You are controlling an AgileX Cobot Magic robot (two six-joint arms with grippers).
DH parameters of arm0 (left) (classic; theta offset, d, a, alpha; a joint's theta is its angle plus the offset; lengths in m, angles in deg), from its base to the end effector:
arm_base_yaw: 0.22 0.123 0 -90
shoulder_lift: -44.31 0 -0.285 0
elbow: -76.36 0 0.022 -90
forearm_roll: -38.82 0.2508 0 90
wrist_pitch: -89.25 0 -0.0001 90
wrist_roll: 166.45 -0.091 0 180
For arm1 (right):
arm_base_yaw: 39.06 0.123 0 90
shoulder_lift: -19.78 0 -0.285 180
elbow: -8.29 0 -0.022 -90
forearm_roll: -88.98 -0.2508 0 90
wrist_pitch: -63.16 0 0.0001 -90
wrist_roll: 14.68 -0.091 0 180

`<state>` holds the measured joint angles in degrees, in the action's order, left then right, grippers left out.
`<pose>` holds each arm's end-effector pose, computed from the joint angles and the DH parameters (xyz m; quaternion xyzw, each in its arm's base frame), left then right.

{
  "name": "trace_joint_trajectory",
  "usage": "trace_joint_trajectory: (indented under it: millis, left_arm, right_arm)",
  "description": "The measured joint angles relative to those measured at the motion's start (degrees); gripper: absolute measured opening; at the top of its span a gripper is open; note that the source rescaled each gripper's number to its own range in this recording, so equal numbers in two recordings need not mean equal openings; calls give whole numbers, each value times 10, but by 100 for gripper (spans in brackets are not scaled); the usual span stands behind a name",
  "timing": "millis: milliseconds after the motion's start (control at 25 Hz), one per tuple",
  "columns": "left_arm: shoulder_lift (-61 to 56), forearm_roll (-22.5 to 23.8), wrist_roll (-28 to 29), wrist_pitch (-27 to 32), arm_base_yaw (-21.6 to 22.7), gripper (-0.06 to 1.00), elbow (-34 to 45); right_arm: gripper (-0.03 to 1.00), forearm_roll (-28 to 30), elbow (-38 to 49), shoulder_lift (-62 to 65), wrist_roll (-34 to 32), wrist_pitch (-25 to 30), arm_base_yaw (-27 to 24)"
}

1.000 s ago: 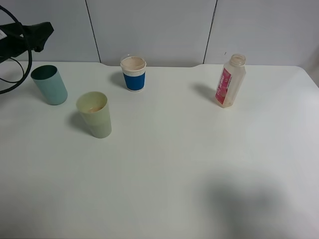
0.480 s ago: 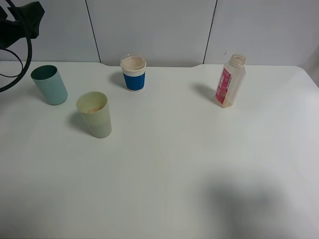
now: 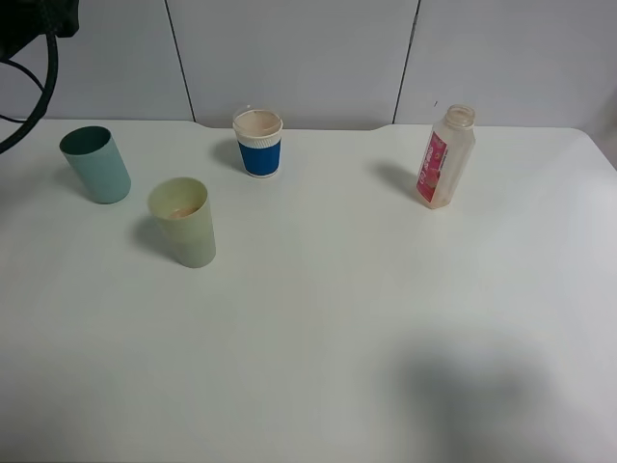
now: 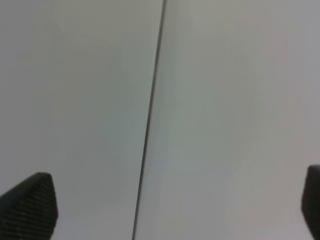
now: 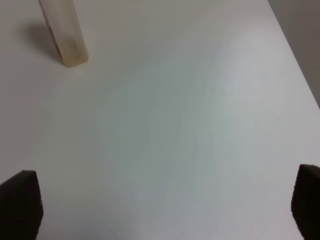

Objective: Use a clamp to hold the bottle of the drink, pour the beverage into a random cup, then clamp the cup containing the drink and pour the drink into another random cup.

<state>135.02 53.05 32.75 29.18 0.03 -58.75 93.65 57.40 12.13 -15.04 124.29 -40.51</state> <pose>0.2812 -0.0181 0.2651 0.0183 0.6197 -0.1458 0.7710 -0.0047 -0.0064 0.2744 0.0151 0.8558 -0.0456 0.5150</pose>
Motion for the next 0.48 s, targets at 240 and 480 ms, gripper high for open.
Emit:
trace_joint_trajectory:
  millis: [240,480]
  left_arm:
    - [-18,-60,-46,18,-52,98,8]
    - [-68,-101,-56,113,-89,76,13]
  right_arm:
    - [100,0,0,0,0,0,0]
    - [100,0,0,0,0,0,0]
